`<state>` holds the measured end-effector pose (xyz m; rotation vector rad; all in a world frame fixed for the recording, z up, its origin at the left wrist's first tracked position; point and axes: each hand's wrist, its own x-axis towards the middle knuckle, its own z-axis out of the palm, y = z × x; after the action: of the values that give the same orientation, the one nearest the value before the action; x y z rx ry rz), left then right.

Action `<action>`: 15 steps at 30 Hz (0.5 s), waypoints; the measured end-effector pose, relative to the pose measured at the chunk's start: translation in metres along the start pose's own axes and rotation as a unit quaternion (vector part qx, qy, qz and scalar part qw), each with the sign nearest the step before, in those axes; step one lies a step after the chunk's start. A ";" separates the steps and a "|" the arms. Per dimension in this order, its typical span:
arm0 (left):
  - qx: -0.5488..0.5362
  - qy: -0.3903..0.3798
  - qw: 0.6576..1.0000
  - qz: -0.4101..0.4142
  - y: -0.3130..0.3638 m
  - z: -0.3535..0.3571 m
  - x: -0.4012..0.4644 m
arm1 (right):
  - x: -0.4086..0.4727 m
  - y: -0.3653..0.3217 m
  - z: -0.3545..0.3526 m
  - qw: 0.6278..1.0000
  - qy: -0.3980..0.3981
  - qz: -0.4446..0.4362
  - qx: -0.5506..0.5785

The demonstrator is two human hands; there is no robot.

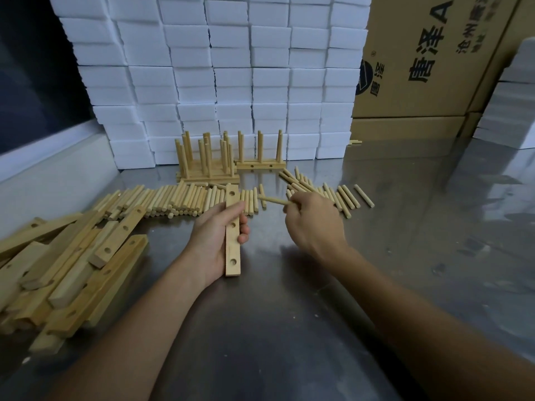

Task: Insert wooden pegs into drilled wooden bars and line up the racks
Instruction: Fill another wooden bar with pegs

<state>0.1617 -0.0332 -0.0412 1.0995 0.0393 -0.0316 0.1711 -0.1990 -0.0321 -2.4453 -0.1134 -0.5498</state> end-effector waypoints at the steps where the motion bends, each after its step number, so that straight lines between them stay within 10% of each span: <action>1: 0.003 0.006 1.000 0.005 -0.001 0.000 0.000 | -0.004 0.000 0.001 0.999 -0.007 -0.008 0.035; 15: 0.054 0.045 0.997 0.032 -0.008 0.000 0.003 | -0.017 -0.004 0.003 0.987 -0.038 -0.151 0.047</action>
<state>0.1644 -0.0372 -0.0487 1.2100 0.0832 0.0737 0.1560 -0.1932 -0.0388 -2.3711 -0.5356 -0.5654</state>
